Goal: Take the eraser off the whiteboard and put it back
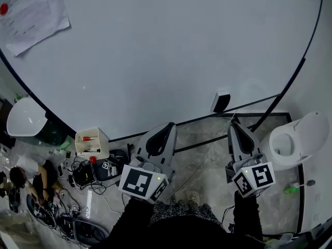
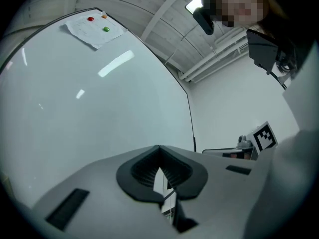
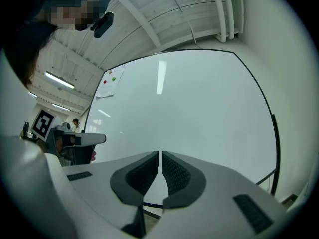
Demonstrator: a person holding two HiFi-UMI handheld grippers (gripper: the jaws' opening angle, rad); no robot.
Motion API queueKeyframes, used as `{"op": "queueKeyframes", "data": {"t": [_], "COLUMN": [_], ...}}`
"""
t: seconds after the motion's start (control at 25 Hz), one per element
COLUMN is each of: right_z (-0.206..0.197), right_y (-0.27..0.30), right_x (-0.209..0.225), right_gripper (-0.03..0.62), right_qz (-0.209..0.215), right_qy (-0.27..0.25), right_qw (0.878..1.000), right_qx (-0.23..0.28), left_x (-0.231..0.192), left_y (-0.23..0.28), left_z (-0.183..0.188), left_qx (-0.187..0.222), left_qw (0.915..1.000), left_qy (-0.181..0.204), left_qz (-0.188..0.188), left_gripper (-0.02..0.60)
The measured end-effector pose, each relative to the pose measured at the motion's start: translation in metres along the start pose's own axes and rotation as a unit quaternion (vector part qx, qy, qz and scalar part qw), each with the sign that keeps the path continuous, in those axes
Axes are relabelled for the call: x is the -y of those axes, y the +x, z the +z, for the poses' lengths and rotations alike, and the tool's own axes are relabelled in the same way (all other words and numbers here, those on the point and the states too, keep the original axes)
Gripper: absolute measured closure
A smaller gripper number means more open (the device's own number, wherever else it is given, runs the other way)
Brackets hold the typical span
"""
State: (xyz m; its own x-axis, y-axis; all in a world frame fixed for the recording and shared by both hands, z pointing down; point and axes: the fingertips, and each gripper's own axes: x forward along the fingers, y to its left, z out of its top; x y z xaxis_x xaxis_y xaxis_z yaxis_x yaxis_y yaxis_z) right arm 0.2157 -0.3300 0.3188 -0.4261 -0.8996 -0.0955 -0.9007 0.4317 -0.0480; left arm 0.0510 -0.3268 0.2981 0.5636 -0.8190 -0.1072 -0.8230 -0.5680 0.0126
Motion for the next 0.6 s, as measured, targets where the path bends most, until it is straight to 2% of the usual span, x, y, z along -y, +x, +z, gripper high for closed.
{"op": "queueKeyframes", "data": {"t": [0.28, 0.44, 0.6], "right_z": [-0.015, -0.026, -0.035], "right_y": [0.022, 0.035, 0.05], "right_x": [0.019, 0.028, 0.043], "right_gripper": [0.58, 0.534, 0.397], "right_qz": [0.013, 0.024, 0.009], "right_qy": [-0.009, -0.007, -0.007], "right_qw": [1.0, 0.999, 0.999], "right_qx": [-0.018, -0.029, -0.032], "left_x": [-0.005, -0.005, -0.005], "left_y": [0.019, 0.026, 0.029], "left_z": [-0.006, -0.009, -0.01], "left_qx": [-0.007, -0.01, -0.013], "left_qw": [0.9999, 0.9998, 0.9997], "left_qy": [0.001, 0.002, 0.011], "left_qz": [0.013, 0.015, 0.018], "left_gripper": [0.575, 0.575, 0.575]}}
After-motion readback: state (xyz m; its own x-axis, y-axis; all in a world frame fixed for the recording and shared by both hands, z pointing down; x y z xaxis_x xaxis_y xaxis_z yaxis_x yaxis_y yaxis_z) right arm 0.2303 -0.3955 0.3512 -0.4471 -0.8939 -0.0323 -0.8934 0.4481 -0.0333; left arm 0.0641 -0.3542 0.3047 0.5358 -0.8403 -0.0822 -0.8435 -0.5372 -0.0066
